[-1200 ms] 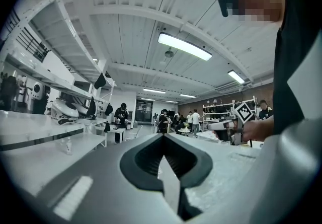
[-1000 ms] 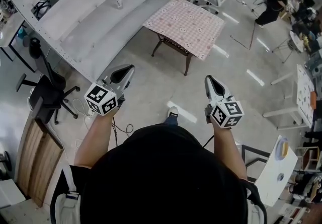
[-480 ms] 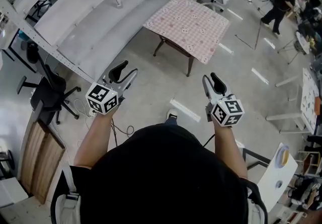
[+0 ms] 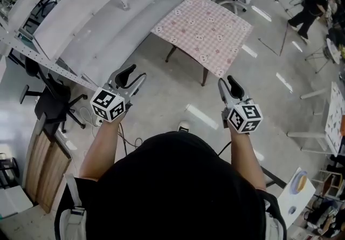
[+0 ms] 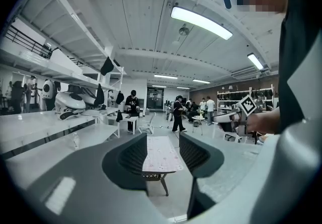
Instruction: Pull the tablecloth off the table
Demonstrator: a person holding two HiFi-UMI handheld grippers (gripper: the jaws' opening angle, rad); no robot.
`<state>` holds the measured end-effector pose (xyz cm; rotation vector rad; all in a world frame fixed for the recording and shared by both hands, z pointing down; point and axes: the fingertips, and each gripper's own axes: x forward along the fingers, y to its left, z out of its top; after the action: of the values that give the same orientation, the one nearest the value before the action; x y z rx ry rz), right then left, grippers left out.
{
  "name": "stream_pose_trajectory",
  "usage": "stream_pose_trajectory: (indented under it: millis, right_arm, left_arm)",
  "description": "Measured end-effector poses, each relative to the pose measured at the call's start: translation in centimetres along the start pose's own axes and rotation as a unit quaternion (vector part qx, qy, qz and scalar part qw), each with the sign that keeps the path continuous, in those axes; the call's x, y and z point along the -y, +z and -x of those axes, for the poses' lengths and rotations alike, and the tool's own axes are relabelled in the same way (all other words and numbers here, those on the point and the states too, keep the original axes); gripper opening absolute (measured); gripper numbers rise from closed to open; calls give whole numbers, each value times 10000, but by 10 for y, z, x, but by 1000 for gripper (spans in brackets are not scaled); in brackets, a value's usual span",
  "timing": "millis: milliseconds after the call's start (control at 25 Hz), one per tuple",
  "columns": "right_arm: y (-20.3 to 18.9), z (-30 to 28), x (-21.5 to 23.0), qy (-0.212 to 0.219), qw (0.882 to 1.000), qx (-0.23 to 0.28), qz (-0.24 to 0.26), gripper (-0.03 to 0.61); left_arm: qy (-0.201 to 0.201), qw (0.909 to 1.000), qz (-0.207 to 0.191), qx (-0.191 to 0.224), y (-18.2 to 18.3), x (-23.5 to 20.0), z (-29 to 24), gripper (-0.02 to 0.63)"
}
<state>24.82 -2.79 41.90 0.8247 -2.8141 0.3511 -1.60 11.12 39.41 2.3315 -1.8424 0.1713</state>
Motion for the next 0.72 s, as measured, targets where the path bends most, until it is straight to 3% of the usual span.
stream_pose_trajectory:
  millis: [400,720]
  right_arm:
    - [14,-51,75,219,9996,-149,-18,181]
    - [15,-76,97,302,9992,-252,-6,184]
  left_arm:
    - [161,9998,-54,-50,20,-19,-84,198]
    - [194,9997,-9,-161,16,-31,-112,198]
